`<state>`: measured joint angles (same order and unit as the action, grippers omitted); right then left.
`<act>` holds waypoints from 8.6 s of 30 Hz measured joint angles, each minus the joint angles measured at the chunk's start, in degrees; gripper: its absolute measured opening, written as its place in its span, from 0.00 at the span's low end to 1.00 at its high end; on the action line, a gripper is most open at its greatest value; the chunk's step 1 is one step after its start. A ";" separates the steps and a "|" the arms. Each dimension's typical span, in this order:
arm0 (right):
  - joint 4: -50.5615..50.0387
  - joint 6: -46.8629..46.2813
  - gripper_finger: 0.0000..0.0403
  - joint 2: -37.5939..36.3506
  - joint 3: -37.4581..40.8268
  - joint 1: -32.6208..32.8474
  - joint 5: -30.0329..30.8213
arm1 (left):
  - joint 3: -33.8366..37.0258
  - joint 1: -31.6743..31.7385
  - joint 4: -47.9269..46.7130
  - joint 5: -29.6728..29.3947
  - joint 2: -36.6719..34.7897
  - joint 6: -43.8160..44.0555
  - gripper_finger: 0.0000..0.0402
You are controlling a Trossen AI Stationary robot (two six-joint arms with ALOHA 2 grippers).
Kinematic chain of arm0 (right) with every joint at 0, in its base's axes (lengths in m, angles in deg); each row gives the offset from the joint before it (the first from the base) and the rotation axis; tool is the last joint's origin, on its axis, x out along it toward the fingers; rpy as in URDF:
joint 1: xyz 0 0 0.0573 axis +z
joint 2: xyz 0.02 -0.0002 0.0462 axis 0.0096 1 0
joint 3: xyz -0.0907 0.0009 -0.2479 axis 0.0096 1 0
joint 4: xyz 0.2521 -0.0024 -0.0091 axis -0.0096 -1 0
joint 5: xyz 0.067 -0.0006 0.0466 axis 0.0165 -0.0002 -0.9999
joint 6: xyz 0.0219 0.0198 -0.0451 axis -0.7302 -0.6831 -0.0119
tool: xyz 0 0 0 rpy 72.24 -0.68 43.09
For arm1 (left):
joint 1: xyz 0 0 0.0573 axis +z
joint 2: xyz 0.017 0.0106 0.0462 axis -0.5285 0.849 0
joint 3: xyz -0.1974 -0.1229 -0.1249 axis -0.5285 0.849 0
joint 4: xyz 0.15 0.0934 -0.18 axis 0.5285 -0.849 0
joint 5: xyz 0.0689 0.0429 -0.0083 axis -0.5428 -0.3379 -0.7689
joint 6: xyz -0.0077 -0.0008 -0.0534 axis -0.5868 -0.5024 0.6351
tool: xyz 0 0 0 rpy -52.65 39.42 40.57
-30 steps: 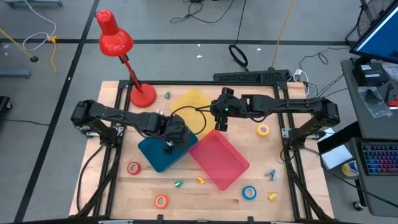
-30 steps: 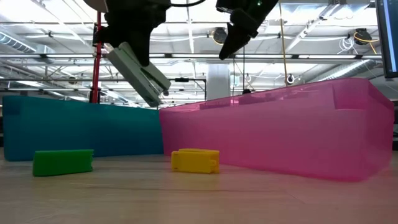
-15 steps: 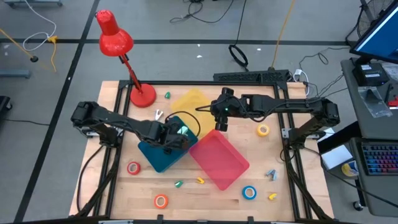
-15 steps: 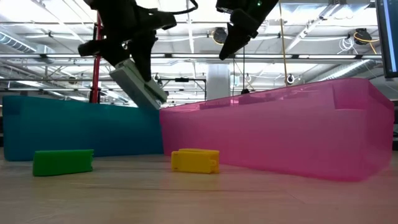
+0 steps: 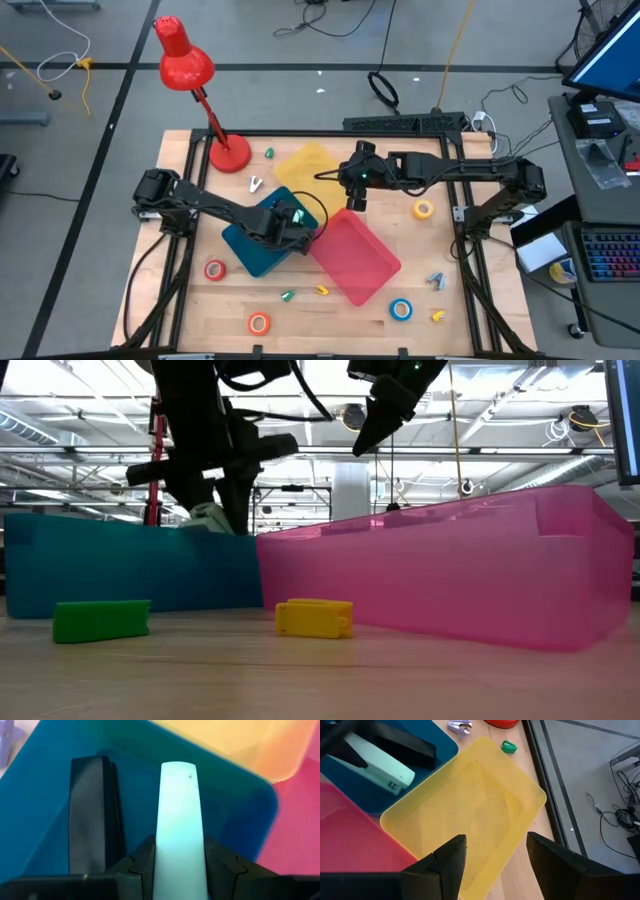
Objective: Pick and place Stapler, Stapler remover, tape
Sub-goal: Put the large light green stapler into the blue bin, then put the top green stapler into the blue bin
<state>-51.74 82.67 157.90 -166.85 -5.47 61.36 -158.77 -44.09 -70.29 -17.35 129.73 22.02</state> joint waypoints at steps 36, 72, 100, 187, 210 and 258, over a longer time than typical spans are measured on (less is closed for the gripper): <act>0.00 0.11 0.50 0.00 0.02 0.00 0.02 | -0.07 -0.50 -8.18 5.97 -11.31 -1.72 0.39; -6.26 1.87 0.50 -0.48 0.02 -0.79 6.87 | 0.04 -15.71 -39.32 7.94 -23.12 19.12 0.26; -20.17 -10.64 0.50 -14.48 0.02 -6.09 10.67 | 0.02 41.56 -1.05 5.68 -22.35 -55.63 0.26; -19.80 -13.61 0.50 -16.09 0.02 -6.88 10.57 | 0.04 59.10 10.56 22.68 9.84 -66.43 0.35; -19.80 -13.60 0.50 -16.09 0.02 -6.88 10.52 | -0.04 59.67 10.36 22.47 7.13 -67.04 0.16; -19.78 -13.63 0.50 -16.09 0.02 -6.88 10.51 | 0.24 57.81 13.13 18.22 2.54 -67.85 0.58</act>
<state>-71.51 69.03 141.82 -166.83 -12.35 71.86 -158.53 13.73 -57.16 0.88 132.27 -45.83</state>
